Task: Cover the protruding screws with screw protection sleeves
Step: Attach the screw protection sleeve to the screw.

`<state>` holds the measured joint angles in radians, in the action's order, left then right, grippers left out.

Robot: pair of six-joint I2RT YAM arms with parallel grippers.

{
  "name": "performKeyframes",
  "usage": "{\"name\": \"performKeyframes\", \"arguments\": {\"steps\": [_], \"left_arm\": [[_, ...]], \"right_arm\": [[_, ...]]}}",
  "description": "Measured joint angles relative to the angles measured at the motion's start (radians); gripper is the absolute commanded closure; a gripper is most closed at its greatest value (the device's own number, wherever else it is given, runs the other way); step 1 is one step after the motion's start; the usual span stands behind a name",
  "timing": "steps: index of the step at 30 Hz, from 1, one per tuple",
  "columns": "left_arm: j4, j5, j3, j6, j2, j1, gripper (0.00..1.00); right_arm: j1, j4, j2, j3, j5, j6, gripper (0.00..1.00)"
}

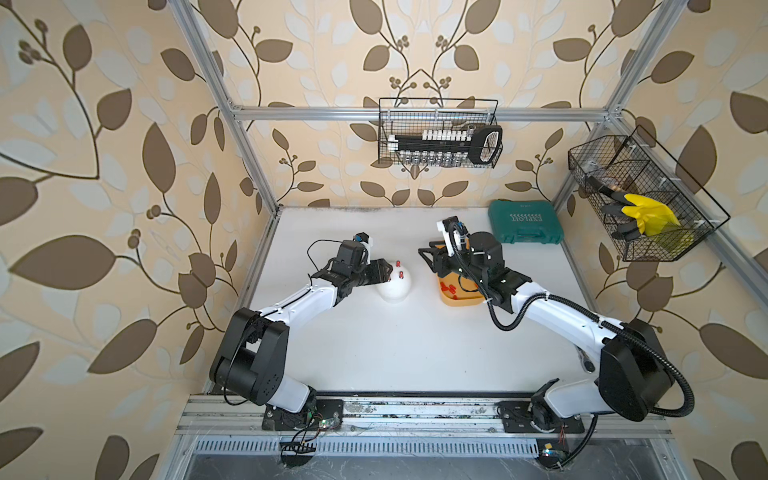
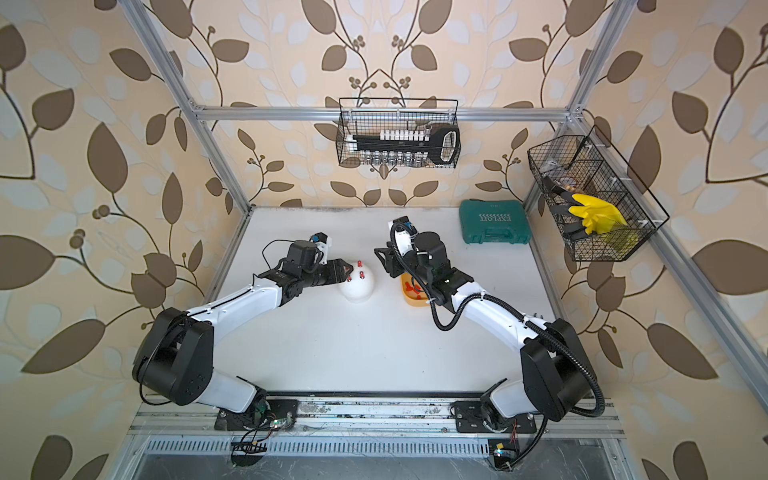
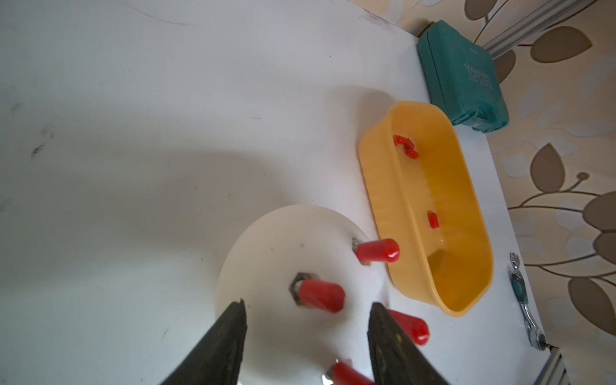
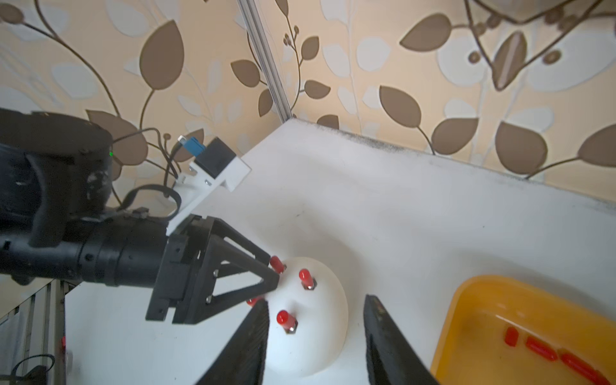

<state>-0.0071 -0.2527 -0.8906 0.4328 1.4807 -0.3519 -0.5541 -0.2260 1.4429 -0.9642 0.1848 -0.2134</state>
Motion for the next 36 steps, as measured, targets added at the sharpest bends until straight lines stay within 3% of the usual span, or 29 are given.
{"name": "performKeyframes", "arguments": {"steps": [14, 36], "left_arm": [[0.023, 0.021, 0.000, 0.013, -0.095, 0.007, 0.36], [0.050, 0.054, 0.028, 0.035, -0.001, 0.007, 0.38]], "right_arm": [[0.000, -0.028, 0.000, 0.003, 0.029, -0.011, 0.52], [0.000, -0.033, -0.003, 0.003, 0.045, -0.007, 0.52]]}}
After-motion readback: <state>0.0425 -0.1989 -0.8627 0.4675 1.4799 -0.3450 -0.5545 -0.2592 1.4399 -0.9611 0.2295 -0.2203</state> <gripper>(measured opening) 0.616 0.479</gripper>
